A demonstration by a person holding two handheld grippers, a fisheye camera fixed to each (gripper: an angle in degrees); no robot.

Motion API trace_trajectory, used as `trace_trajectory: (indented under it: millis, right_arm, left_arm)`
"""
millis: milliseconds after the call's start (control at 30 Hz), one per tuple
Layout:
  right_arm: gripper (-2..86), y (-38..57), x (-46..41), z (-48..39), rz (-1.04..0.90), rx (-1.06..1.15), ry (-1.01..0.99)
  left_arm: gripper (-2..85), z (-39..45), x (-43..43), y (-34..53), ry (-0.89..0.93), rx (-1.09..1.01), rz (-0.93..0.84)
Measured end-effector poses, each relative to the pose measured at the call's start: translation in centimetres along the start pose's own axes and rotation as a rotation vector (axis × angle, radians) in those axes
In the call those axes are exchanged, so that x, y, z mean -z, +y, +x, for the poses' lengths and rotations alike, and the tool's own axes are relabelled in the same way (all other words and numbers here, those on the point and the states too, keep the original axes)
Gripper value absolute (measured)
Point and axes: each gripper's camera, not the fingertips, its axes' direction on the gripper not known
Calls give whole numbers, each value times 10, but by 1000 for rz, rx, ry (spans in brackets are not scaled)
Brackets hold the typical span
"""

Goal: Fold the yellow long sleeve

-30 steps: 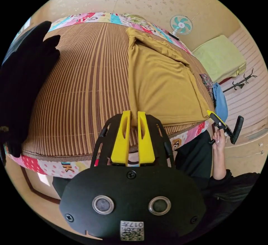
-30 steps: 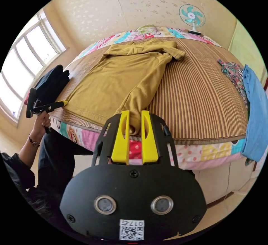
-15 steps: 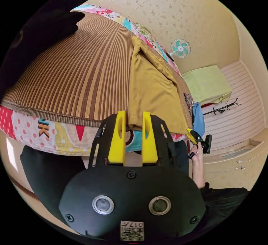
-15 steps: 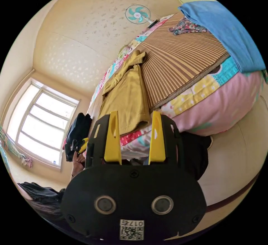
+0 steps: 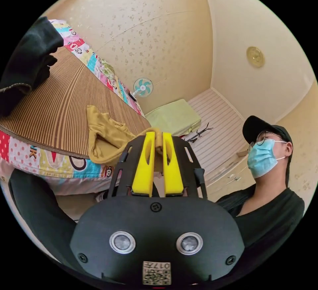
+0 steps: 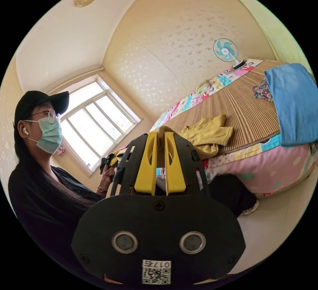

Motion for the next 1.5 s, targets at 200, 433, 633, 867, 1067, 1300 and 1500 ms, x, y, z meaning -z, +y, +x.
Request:
trace_trajectory:
  millis: [200, 433, 633, 867, 1067, 1300, 1500]
  right_arm:
    - [56, -134, -144, 11, -24, 63, 247]
    - [44, -125, -284, 0, -197, 27, 524]
    - [18, -4, -370, 50, -489, 117, 813]
    - [8, -25, -347, 59, -379, -8, 652]
    - [8, -50, -242, 33, -208, -155, 471]
    - [41, -28, -116, 42, -133, -404, 365]
    - [92, -6, -66, 50, -160, -526, 193]
  left_arm:
    - [69, -78, -96, -128, -180, 161, 42]
    - [136, -134, -117, -119, -258, 252, 4]
    - [163, -179, -106, 4, -531, 390, -107]
    - [62, -209, -140, 12, -340, 536, -70]
    - [57, -70, -278, -34, -361, 53, -214]
    - [76, 23, -440, 100, -46, -306, -618]
    - [117, -45, -364, 137, -245, -167, -520]
